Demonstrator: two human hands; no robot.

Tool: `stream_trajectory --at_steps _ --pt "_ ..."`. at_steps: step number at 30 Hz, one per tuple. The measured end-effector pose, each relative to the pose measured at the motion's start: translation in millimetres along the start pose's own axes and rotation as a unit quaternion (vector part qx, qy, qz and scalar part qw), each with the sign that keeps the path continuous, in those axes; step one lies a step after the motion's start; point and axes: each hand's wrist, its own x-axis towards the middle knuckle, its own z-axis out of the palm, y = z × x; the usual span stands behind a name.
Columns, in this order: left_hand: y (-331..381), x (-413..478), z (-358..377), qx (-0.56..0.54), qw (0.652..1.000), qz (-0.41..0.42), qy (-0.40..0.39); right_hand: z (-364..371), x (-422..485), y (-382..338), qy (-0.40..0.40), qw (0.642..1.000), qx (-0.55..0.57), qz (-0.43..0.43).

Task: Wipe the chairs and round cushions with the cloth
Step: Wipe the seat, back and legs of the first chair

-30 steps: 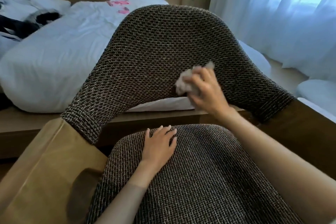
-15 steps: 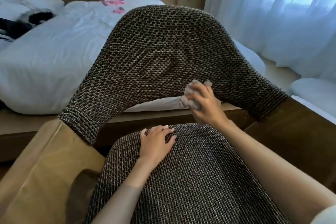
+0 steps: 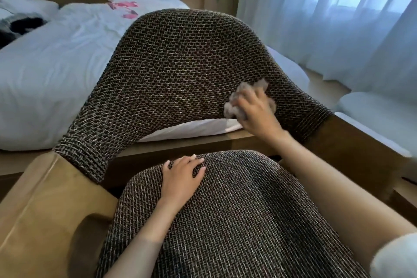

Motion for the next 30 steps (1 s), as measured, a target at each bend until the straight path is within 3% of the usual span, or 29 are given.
stream_trajectory --at_steps 4,8,11,14,18,19,24,27,30 --pt "-1.4 -1.3 0.5 0.003 1.000 0.007 -0.002 3.9 -28.1 -13.9 -0.120 0.993 0.005 0.003" --pt "-0.2 0.1 0.6 0.012 1.000 0.011 0.007 -52.2 -6.6 -2.3 -0.008 0.999 -0.018 0.027" --pt "0.1 -0.1 1.6 0.016 1.000 0.010 0.007 -75.0 -2.5 18.5 -0.008 0.996 -0.032 0.079" --pt "0.0 -0.6 1.5 0.017 1.000 0.006 -0.001 -54.4 -32.2 11.9 -0.062 0.994 -0.078 0.044" --pt "1.1 -6.5 -0.2 0.038 0.999 0.016 -0.022 -37.0 -59.6 1.0 -0.221 0.972 -0.031 0.073" --pt "2.6 -9.4 0.1 0.049 0.998 0.019 -0.028 -42.0 -60.4 -0.7 -0.228 0.971 -0.014 0.075" --pt "9.3 -17.7 0.6 0.077 0.996 0.020 -0.043 -100.2 -31.9 -3.8 -0.022 0.994 -0.082 0.068" --pt "9.1 -19.5 -0.2 0.081 0.995 0.022 -0.049 -120.6 -27.9 12.7 -0.070 0.977 -0.172 0.105" --pt "8.4 -20.0 -0.2 0.076 0.995 0.023 -0.052 -108.7 -51.9 17.6 -0.126 0.968 -0.214 0.039"
